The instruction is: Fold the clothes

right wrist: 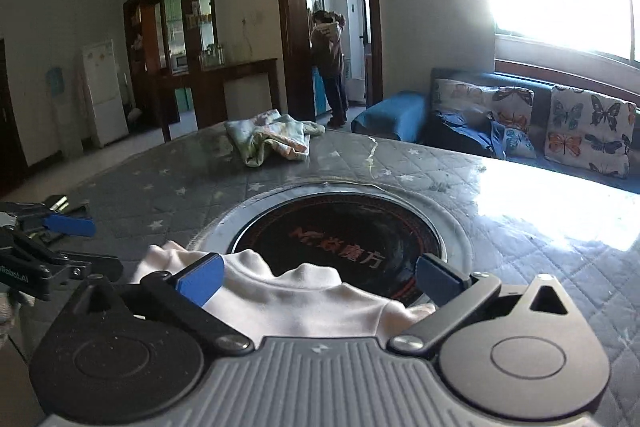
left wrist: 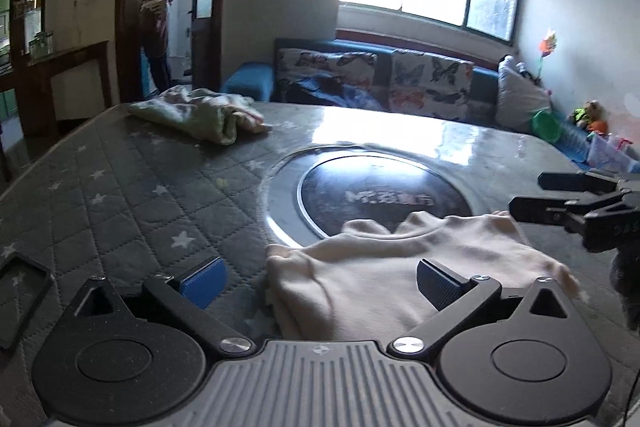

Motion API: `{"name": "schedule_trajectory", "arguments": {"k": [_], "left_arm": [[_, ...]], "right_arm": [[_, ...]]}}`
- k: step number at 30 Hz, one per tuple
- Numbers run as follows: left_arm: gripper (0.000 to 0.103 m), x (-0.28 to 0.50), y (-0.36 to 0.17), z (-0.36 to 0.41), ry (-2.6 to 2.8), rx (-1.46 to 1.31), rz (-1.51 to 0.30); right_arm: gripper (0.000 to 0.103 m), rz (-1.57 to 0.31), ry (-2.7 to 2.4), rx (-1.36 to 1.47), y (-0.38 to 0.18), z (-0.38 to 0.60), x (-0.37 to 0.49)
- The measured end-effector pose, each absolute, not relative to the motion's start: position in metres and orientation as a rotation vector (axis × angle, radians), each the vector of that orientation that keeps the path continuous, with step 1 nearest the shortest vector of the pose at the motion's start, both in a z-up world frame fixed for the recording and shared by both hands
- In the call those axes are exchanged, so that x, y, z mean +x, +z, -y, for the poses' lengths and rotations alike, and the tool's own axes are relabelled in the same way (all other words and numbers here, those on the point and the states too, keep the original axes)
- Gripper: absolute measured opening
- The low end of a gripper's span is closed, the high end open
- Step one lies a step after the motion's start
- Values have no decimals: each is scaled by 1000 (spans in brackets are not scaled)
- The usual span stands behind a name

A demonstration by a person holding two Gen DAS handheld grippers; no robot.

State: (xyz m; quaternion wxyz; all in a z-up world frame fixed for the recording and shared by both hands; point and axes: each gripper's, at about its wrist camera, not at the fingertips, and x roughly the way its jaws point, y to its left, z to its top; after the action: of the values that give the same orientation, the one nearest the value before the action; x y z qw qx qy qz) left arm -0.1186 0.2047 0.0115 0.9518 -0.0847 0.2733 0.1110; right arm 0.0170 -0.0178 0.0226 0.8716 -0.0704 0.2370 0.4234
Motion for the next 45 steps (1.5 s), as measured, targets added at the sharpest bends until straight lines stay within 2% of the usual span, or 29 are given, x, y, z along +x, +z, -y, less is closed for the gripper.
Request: {"name": "schedule_trajectory", "arguments": {"k": [14,25,37,45], "left_arm": [[103,-118,-3,-162,12,-291,-552],[103,-115,-34,-169,32,-339,-610],[103,-113,-15,-167,29,-337,-582],[103,-102,-18,-165,39,-305,-609]], "right_arm": [[103,-535,776,-354,-16,0,-18],[103,-589,754,-337,-29,22,-20],[103,-535,676,-295,-12,40,-15],[103,-587,585,-273,-26,56,-1]]}}
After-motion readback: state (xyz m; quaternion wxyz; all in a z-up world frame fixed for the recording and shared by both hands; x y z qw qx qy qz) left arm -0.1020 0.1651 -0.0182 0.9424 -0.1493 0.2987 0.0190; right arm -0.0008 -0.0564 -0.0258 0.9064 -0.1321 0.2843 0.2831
